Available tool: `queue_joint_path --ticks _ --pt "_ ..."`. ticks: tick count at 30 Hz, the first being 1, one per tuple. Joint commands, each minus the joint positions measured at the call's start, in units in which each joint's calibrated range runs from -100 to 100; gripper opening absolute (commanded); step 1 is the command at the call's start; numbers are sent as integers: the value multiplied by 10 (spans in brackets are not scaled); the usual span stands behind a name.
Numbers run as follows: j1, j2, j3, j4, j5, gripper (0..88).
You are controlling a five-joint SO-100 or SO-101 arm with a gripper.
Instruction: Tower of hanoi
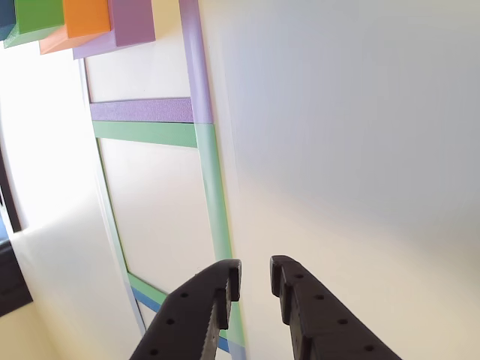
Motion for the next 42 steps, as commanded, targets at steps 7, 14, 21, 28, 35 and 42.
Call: queue_joint_path --ticks 7,14,21,28,35,42 --pt "2 -6 4 0 -23 1" --pt "1 18 -27 16 21 1" --pt "3 126 -180 8 98 1" --pt "5 219 -366 2 258 31" --pt "4 313 -540 6 442 12" --pt "-36 362 -640 21 881 1"
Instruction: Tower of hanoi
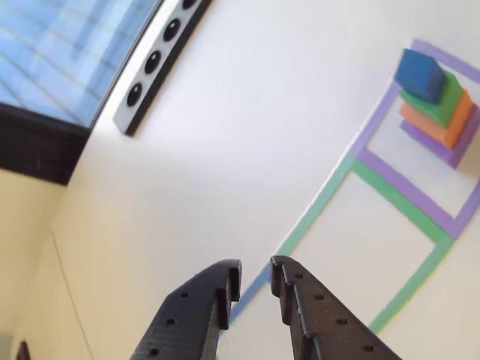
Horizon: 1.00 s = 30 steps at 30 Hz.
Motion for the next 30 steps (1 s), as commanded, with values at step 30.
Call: queue_joint_path --ticks 30 --pt "234 0 -224 139 1052 120"
